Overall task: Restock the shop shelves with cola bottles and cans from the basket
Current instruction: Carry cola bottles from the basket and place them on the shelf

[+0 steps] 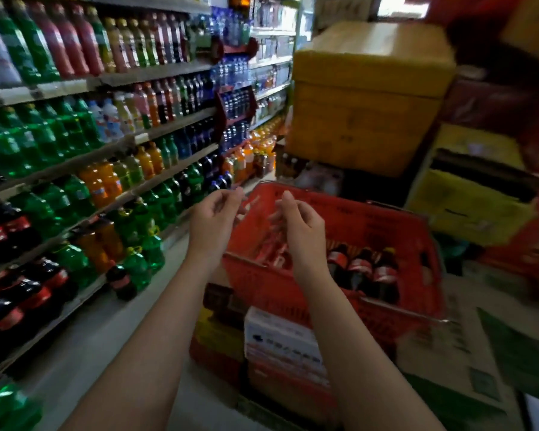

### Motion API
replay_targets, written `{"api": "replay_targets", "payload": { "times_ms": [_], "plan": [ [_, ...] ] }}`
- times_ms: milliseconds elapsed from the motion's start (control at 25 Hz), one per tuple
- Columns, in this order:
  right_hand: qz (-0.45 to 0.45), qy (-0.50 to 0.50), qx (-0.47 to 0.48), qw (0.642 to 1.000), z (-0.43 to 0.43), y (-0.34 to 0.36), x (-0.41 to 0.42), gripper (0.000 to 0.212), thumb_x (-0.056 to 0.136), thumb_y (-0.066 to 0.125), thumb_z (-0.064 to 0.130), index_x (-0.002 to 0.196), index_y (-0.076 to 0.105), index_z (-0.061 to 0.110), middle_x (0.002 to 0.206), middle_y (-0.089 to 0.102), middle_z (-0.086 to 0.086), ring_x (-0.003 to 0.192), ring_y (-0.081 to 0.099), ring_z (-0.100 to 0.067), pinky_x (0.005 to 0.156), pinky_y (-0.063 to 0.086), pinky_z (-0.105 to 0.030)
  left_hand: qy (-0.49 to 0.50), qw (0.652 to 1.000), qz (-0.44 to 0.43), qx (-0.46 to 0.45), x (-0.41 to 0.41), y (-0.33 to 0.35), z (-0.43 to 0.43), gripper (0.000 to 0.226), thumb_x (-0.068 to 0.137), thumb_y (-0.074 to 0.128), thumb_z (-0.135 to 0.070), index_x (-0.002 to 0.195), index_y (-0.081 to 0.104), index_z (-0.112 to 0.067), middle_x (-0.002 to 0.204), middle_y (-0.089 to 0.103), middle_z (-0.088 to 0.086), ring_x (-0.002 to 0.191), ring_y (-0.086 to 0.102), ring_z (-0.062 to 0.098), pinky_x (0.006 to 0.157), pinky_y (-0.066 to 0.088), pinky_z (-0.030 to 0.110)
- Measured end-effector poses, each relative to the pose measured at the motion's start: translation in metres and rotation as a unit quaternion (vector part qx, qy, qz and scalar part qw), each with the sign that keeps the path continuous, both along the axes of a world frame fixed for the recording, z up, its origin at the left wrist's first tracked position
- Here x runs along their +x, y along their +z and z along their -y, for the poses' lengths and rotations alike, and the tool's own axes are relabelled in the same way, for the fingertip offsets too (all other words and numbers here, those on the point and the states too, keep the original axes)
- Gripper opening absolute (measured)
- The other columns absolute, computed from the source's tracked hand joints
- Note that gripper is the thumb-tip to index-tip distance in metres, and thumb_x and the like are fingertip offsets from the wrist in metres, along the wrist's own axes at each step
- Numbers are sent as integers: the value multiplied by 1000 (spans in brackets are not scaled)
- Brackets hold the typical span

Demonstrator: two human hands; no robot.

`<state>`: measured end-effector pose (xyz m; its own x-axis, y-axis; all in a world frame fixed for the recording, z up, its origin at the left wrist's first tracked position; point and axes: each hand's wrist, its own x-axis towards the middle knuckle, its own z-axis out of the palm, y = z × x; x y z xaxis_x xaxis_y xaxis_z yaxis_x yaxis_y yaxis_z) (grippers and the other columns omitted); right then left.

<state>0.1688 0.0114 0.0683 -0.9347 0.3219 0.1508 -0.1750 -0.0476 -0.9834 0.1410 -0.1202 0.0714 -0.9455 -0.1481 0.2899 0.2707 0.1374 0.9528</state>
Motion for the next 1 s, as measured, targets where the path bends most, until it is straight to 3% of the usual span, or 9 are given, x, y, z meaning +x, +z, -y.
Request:
{"api": "replay_targets", "payload": {
  "times_ms": [120, 280, 480, 560, 720, 800, 880, 920, 1000],
  "plan": [
    [47, -46, 5, 998, -69, -1, -12, 41, 93, 53, 51, 85, 68, 13, 80, 69, -9, 73, 63, -19, 69, 52, -37, -46, 998, 12, -27, -30, -4, -65, 38, 93, 55, -44, 85, 68, -10, 75, 64, 12, 69, 58, 13, 68, 46, 31],
    [102, -82, 0, 991, -132, -11, -39, 45, 94, 52, 52, 90, 69, 10, 80, 69, -6, 72, 64, -18, 66, 51, -32, -102, 993, 42, -44, -69, -17, -126, 33, 92, 57, -44, 83, 69, -15, 77, 70, -3, 72, 64, 5, 69, 48, 22],
    [179, -96, 8, 979, -163, -39, -82, 47, 91, 52, 57, 98, 68, 13, 86, 71, -4, 75, 66, -17, 68, 53, -31, -172, 975, 114, -81, -124, -49, -147, 33, 90, 58, -45, 81, 66, -14, 79, 69, -2, 73, 63, 11, 69, 47, 25],
    [218, -110, 22, 969, -170, -54, -100, 50, 90, 52, 59, 101, 67, 13, 89, 71, -5, 79, 66, -18, 67, 52, -31, -201, 963, 156, -87, -153, -65, -146, 33, 89, 60, -47, 81, 65, -15, 82, 70, 1, 76, 64, 15, 76, 49, 31],
    [317, -131, 75, 936, -173, -90, -124, 55, 87, 50, 64, 90, 68, 13, 92, 71, -9, 88, 68, -27, 86, 56, -45, -260, 917, 244, -177, -189, -101, -153, 33, 89, 59, -47, 85, 60, -15, 88, 67, 4, 86, 61, 22, 78, 46, 31],
    [391, -120, 136, 902, -171, -108, -126, 64, 87, 48, 66, 101, 67, 7, 101, 71, -14, 96, 67, -32, 89, 55, -48, -277, 876, 291, -267, -189, -126, -162, 44, 92, 54, -48, 110, 61, -9, 119, 64, 17, 107, 59, 26, 95, 43, 33],
    [459, -110, 185, 862, -170, -120, -126, 67, 86, 45, 68, 101, 64, 6, 96, 70, -13, 89, 70, -31, 83, 58, -46, -312, 818, 329, -353, -178, -150, -169, 63, 96, 45, -50, 134, 50, -1, 141, 49, 21, 129, 48, 31, 103, 37, 30],
    [481, -109, 207, 845, -171, -124, -125, 66, 87, 44, 69, 95, 61, 6, 90, 70, -11, 83, 71, -29, 79, 59, -45, -321, 804, 335, -372, -174, -161, -171, 65, 96, 42, -52, 133, 51, 1, 140, 50, 22, 130, 48, 31, 100, 39, 28],
    [516, -104, 254, 811, -172, -125, -126, 63, 89, 40, 68, 86, 56, 7, 90, 69, -11, 81, 69, -27, 76, 59, -38, -328, 799, 355, -359, -172, -175, -172, 62, 93, 47, -55, 113, 65, 0, 123, 63, 23, 114, 60, 31, 90, 46, 30]
  ]
}}
